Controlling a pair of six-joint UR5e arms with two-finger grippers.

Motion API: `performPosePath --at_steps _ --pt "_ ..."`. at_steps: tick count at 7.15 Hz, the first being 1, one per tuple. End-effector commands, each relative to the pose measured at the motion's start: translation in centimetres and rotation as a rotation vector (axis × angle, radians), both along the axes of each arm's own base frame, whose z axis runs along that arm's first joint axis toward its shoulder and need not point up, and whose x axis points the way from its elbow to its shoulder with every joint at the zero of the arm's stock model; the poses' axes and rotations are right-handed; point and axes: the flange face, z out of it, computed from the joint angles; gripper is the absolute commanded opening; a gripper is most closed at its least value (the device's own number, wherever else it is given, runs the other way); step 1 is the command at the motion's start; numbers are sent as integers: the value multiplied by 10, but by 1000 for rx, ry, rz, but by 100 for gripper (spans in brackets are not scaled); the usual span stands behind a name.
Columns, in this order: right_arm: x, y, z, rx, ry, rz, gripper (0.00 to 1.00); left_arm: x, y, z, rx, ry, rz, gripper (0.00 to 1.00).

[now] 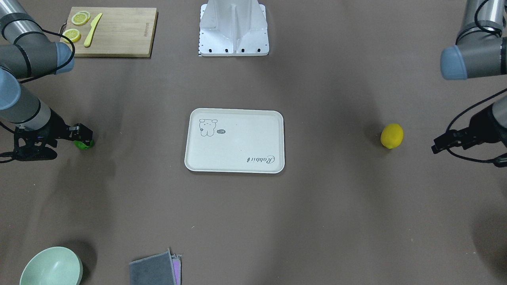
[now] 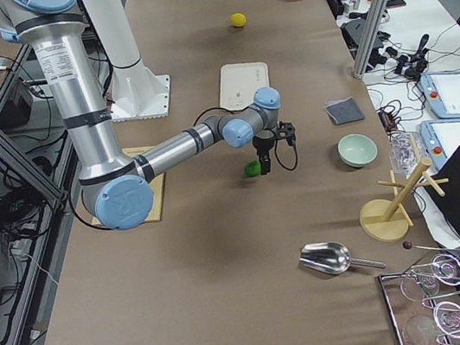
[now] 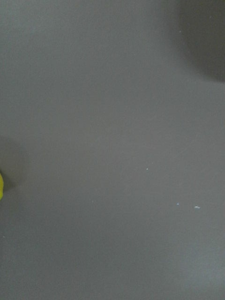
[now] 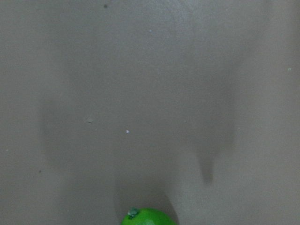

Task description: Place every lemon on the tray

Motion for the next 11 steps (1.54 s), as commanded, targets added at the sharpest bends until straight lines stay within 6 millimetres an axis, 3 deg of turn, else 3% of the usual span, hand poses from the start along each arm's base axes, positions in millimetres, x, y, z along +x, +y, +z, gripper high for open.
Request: performPosePath --at_steps 1,2,3,4,5,9,10,11 --pt "-8 5 10 -6 5 -16 98 42 34 12 12 -39 -3 92" --pt "-12 7 8 -7 1 -21 98 51 56 33 23 -23 -12 93" --pt "-18 9 5 -1 -9 -29 98 41 76 60 51 -4 -11 92" --pt "-29 15 5 -7 -16 -30 98 42 78 60 48 0 -16 92" --pt "-34 20 3 -7 -24 -31 94 62 83 58 38 -18 -27 92" --pt "-27 27 7 -3 -36 -39 62 105 91 50 27 -30 -37 91" --pt "-27 27 8 -6 -36 -40 51 109 90 58 47 -34 -41 91" --pt "-27 27 8 -10 -35 -35 33 110 89 62 55 -26 -43 88"
